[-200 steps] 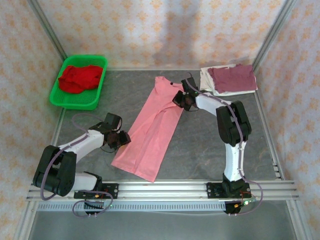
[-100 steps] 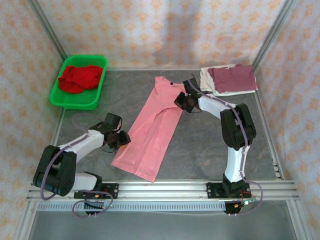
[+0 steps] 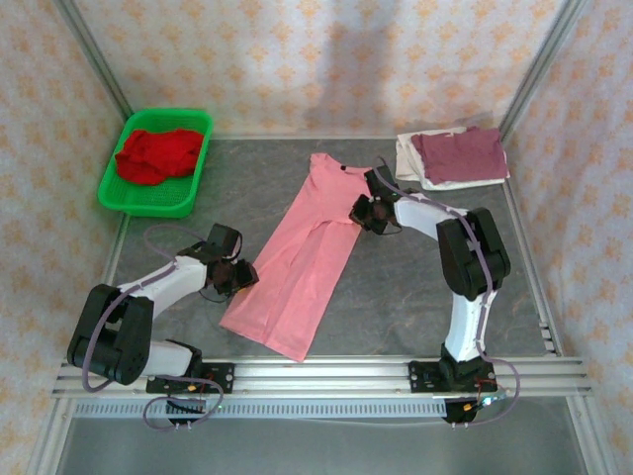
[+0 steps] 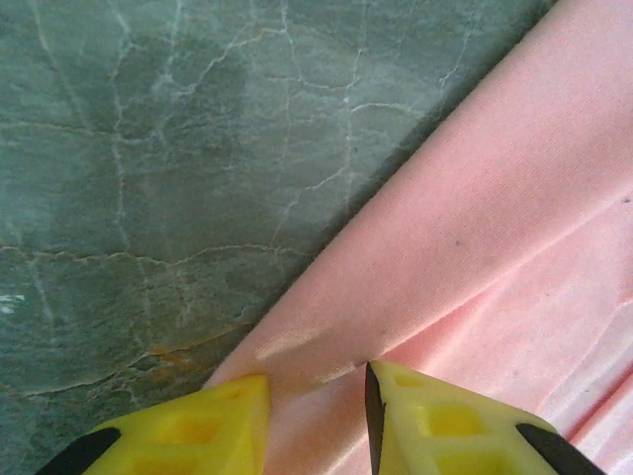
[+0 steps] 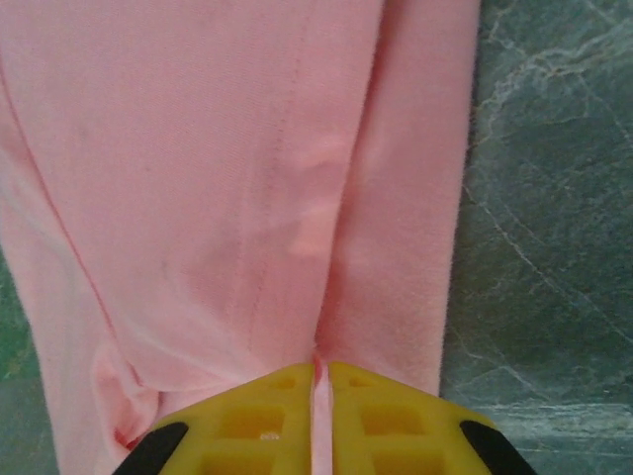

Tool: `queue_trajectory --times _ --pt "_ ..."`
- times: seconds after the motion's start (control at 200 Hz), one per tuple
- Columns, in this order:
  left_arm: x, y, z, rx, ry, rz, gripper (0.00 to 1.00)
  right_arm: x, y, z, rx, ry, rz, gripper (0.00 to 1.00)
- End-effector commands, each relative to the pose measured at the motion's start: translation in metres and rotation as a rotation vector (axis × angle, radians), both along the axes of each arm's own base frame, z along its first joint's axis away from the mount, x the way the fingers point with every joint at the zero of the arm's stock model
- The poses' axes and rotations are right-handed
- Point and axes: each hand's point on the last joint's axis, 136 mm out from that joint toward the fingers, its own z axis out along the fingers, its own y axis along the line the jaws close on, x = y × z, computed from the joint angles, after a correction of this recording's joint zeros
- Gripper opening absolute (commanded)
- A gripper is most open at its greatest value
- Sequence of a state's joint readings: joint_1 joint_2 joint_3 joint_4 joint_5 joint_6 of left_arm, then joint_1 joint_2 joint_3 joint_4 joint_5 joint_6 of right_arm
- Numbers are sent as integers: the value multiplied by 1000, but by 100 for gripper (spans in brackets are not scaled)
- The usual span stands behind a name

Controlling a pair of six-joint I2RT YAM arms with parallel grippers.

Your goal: Fold and stack the t-shirts

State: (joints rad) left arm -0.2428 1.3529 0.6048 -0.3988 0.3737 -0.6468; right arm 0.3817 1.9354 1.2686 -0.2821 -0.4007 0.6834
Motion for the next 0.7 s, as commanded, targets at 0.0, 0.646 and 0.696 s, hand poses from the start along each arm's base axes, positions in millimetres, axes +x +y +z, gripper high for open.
queue_trajectory --times 0.0,0.646,0.696 --pt "-2 4 0 28 -10 4 32 -1 -3 5 -42 -12 13 17" --pt "46 1 66 18 -235 40 30 75 -8 1 -241 -61 -20 0" --pt "49 4 74 32 -255 40 30 77 -8 -5 -249 -46 -25 0"
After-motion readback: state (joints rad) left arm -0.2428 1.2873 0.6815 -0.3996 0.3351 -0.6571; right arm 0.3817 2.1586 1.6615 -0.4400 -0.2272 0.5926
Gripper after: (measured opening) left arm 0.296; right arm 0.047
